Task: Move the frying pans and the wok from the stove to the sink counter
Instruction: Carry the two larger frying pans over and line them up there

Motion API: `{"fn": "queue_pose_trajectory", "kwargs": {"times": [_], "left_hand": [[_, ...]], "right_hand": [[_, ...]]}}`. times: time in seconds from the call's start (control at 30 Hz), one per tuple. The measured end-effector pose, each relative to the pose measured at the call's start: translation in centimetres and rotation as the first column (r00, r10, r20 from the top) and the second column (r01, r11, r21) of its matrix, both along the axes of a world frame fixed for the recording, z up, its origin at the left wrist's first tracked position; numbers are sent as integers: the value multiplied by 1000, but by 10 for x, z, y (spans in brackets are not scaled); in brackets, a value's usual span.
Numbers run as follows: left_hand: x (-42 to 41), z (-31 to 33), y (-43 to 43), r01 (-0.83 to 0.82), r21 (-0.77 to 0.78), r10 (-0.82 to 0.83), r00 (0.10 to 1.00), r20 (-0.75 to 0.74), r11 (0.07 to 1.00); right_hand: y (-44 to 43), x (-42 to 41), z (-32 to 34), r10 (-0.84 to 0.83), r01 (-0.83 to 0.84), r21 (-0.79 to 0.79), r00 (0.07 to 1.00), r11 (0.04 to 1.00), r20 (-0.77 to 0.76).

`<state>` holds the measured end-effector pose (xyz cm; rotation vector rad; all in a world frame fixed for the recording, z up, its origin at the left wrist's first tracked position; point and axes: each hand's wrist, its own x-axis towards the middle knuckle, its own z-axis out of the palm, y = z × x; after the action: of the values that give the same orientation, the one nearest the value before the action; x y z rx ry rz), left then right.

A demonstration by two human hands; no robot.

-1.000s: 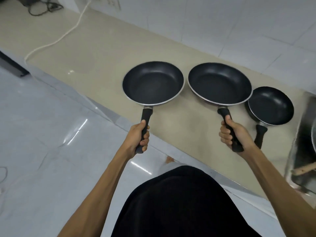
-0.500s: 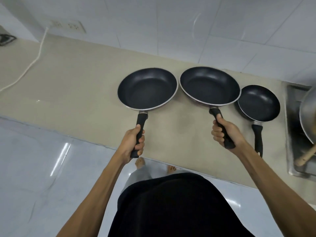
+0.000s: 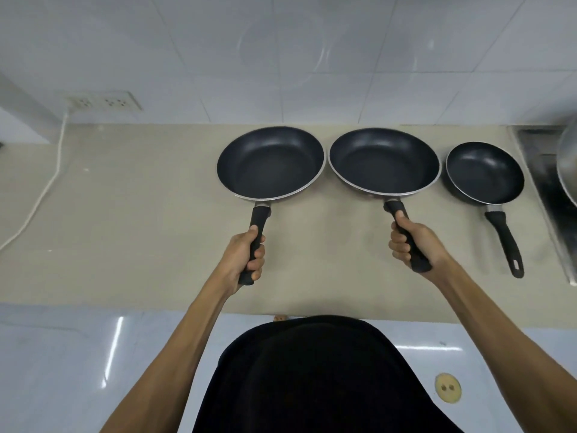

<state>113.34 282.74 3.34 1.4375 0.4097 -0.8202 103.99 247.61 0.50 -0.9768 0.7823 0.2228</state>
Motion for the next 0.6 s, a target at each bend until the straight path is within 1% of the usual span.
{"fn": "queue_pose_trajectory", "kwargs": {"times": [0.13,0.2,0.3,0.43,0.6], "left_hand": [[14,-2,5,28,-18,-28,1000,-8,999],[18,-4,6,28,-26,-28,1000,-11,999],[21,-8,5,32,-31,-32,999,-20,999],[25,-11,6,39,-27,-40,999,-33,999],[30,-10,4,53,-2,-53,998,-39,999]], "right_hand": [[11,-1,-7,-31,31,-14,1000,999,4],[15,-2,-12,-36,37,-55,999,998,11],[19,-9,-21,-39,34,-220,999,975,-17],[19,-19,-36,-4,-36,-446,996,894,-88],[13,-24,-53,10,-112,-574,984,811,-178]]}}
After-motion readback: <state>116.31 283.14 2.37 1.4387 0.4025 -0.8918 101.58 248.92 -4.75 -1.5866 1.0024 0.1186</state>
